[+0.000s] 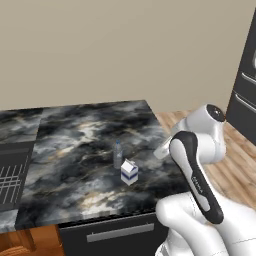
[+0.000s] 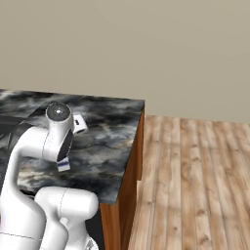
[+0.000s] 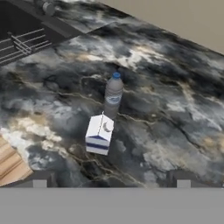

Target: Pick the milk, bottled water from the counter and place them in the open cabinet.

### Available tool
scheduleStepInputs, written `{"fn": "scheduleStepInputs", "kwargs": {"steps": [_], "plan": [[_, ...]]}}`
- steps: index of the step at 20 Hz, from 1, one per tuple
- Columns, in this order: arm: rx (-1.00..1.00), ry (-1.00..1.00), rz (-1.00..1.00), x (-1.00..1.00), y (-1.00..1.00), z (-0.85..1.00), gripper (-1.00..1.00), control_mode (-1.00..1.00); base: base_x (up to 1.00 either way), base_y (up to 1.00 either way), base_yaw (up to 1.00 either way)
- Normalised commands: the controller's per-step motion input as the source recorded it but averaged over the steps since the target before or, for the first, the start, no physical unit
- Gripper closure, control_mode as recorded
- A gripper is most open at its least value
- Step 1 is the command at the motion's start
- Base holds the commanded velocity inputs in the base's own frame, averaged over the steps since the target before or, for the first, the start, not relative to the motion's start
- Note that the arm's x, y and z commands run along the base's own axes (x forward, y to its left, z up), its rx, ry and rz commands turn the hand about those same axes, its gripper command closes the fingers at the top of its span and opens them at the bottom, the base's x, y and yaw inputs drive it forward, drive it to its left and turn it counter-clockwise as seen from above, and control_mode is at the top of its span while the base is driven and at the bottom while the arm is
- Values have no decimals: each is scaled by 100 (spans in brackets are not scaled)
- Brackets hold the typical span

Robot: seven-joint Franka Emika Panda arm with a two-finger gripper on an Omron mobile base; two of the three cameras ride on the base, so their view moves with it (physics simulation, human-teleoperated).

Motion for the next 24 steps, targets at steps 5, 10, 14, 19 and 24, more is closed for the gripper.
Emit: {"fn": "scheduleStepInputs", "kwargs": {"steps": [5,10,14,19,24], "plan": [[1,0,27,0,32,-30,-100,-100,0,0,0],[0,2,21,0,36,-32,-100,-100,0,0,0],[0,3,18,5,34,-34,-100,-100,0,0,0],[0,0,8,0,6,-31,-100,-100,0,0,0],[0,-4,5,0,0,-34,-100,-100,0,0,0]]}}
